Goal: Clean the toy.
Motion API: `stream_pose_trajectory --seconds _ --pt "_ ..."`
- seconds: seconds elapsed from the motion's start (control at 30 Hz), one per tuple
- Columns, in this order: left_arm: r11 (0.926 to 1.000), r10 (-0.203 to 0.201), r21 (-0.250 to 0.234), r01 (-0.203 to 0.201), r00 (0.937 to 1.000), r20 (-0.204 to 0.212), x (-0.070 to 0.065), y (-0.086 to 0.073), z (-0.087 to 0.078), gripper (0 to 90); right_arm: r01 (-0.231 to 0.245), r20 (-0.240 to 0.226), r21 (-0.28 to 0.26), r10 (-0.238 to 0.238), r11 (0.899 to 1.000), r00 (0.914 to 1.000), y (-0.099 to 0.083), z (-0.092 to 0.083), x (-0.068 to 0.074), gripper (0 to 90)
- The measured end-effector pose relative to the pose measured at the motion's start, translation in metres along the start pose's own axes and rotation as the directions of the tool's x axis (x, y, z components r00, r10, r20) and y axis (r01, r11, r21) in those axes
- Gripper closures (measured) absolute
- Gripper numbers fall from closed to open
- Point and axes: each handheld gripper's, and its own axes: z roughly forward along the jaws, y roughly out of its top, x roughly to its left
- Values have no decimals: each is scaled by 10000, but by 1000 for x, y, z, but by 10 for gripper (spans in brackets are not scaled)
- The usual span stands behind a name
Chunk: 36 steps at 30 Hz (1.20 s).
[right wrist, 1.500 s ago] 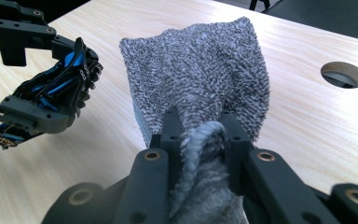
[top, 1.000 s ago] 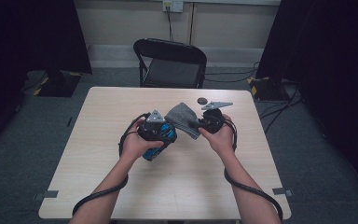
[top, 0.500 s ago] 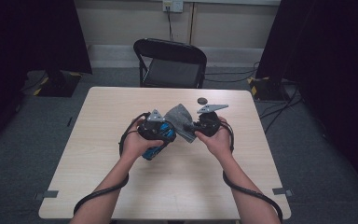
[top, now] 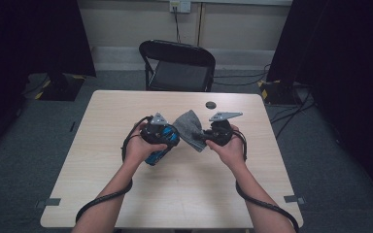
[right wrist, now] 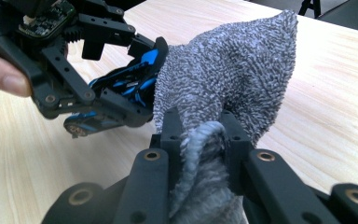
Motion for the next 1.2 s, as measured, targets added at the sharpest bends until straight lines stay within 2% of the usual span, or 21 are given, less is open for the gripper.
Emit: stream_pose_trajectory --seconds 0.07,0.33,0.57,1.2 --pt "10000 66 28 -65 9999 -114 2 -1 -1 257 -11 -4 8 11 10000 10000 -1 -1 1 756" --pt "9998 -194 24 195 9994 -286 10 -3 -4 257 96 -152 29 -96 9999 9998 -4 -3 4 755" --pt "9997 -230 20 231 9986 -480 16 -3 -7 257 142 -301 62 -141 9999 9994 -10 -4 6 756" --pt "9987 -464 -225 450 9966 -677 23 2 -13 257 68 -420 8 -68 10000 9991 -20 -15 5 755"
